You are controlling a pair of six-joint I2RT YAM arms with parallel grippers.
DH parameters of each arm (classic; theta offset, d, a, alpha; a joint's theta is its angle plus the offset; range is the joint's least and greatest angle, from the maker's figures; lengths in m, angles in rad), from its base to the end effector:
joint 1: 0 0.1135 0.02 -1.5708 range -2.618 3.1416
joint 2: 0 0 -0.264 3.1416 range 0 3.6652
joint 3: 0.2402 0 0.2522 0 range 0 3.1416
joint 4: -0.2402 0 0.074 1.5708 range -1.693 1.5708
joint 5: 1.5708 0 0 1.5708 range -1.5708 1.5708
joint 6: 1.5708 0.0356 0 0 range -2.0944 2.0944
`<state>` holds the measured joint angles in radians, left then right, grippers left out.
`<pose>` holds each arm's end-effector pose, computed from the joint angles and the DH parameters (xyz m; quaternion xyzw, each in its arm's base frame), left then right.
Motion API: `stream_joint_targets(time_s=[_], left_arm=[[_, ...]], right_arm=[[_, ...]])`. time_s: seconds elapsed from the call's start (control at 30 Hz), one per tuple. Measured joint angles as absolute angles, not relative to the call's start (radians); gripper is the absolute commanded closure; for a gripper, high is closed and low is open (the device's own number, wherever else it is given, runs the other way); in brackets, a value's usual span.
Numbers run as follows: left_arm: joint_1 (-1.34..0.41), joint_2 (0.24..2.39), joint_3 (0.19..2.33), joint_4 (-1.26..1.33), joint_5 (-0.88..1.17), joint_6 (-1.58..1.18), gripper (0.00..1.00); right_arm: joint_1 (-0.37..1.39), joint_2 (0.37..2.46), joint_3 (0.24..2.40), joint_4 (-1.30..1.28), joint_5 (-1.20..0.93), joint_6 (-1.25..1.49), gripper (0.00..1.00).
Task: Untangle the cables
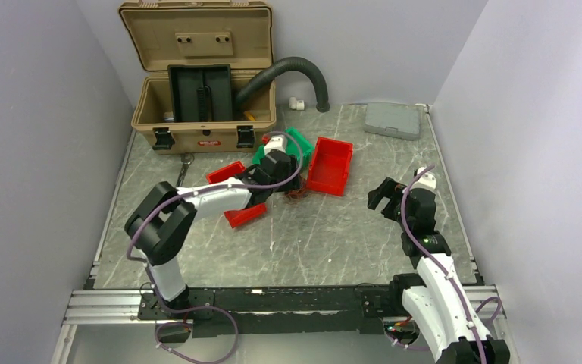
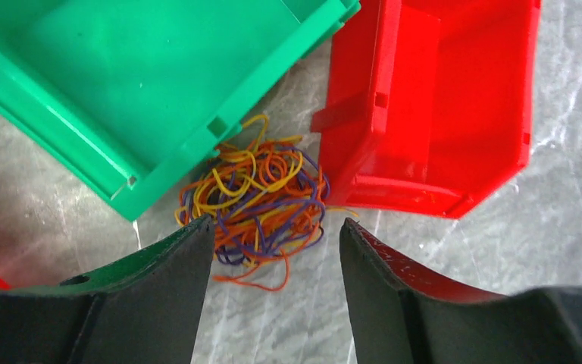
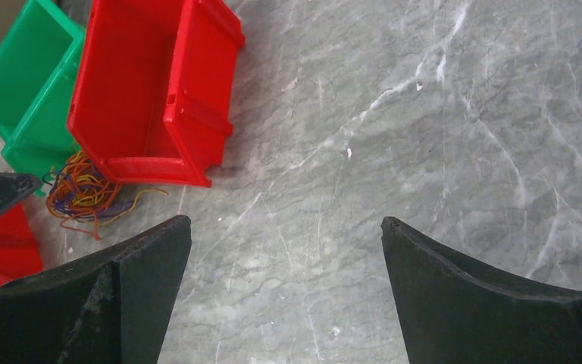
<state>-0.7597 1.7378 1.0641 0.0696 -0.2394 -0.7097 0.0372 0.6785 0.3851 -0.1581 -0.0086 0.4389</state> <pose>0.2829 -0.2571 0.2062 -0.0335 0.8802 -0.2309 0.4133 0.1648 0.0064 0.2180 0.1668 0.8309 0.1287 0.5151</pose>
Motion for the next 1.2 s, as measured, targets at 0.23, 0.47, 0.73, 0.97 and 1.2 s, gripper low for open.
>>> stream_joint_targets(time_s=[0.23, 0.47, 0.73, 0.97, 1.2], left_arm=[[-0.76, 1.842, 1.153, 0.009, -0.247, -0.682, 0.5], [-0.76, 1.848, 1.152, -0.018, -0.212, -0.646, 1.0], [-0.719, 1.721, 1.094, -0.051, -0.038, -0.587, 1.0], [-0.596, 1.554, 0.975, 0.046, 0.296, -0.565, 1.0], [-0.608, 1.527, 0.834, 0.309, 0.607, -0.638, 1.0]], right_arm=[[0.037, 0.68, 0.385, -0.157, -0.009, 0.439, 0.02], [0.037, 0.695, 0.385, -0.156, -0.01, 0.44, 0.02], [0.037, 0.781, 0.389, -0.121, -0.186, 0.413, 0.08], [0.091, 0.876, 0.397, -0.005, -0.43, 0.416, 0.1], [0.365, 0.905, 0.421, 0.1, -0.464, 0.403, 0.21]])
